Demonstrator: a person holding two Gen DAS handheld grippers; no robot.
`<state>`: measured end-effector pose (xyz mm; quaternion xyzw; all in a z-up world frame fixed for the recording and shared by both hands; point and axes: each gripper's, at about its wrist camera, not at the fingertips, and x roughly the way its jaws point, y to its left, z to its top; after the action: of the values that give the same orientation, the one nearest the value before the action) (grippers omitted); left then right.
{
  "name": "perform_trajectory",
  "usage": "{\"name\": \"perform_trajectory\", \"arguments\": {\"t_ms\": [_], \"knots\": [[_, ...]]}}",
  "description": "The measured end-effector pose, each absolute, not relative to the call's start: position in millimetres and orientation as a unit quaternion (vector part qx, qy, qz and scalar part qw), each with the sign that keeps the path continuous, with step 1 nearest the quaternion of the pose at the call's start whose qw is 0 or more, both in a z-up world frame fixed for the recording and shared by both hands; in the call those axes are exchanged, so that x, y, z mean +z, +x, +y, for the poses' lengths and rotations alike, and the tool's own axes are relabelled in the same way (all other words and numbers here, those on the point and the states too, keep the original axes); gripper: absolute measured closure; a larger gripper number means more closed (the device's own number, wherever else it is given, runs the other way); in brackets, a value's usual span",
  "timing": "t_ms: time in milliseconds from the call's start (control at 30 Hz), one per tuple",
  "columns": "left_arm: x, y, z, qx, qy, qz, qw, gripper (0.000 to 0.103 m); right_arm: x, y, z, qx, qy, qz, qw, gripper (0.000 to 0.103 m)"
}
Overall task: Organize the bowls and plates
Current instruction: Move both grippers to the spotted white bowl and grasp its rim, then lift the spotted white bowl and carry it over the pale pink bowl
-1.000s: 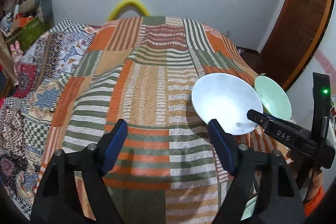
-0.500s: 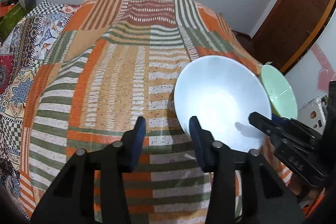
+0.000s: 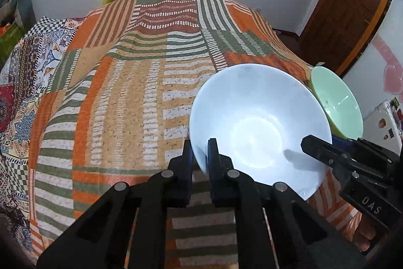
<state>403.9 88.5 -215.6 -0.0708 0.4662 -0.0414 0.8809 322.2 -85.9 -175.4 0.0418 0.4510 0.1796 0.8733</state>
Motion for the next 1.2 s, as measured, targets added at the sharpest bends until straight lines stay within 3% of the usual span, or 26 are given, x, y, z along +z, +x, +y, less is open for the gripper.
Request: {"name": "perform_trajectory", "arguments": {"t_ms": [1200], "knots": [[-85, 170, 110, -0.017, -0.064, 0.368, 0.928, 0.092, -86, 168, -57, 0.244, 0.049, 0.369, 0.896, 0.079]]}}
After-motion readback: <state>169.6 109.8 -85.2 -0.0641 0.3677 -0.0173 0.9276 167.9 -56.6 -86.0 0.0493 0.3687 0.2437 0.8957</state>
